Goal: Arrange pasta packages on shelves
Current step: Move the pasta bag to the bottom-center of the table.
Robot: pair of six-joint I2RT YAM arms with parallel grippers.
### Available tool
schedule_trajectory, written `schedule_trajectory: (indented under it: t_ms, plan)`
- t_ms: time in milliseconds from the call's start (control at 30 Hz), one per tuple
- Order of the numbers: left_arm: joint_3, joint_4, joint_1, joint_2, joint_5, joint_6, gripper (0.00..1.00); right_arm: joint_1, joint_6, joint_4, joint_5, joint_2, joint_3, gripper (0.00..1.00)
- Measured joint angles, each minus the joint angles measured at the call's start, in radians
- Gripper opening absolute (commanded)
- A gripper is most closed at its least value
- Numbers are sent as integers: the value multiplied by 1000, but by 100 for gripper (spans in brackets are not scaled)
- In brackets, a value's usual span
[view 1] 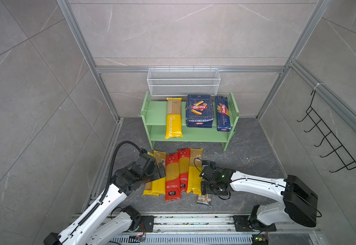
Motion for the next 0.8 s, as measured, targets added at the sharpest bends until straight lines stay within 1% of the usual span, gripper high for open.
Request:
schedule_trajectory:
  t_ms: [467,800]
  plan:
    - [-10,-45,0,-89,-5,-5,100,43,50,39,42,71,11,93]
    - [-10,-66,0,-106,-8,-7,100,62,96,93,36,89,1,90]
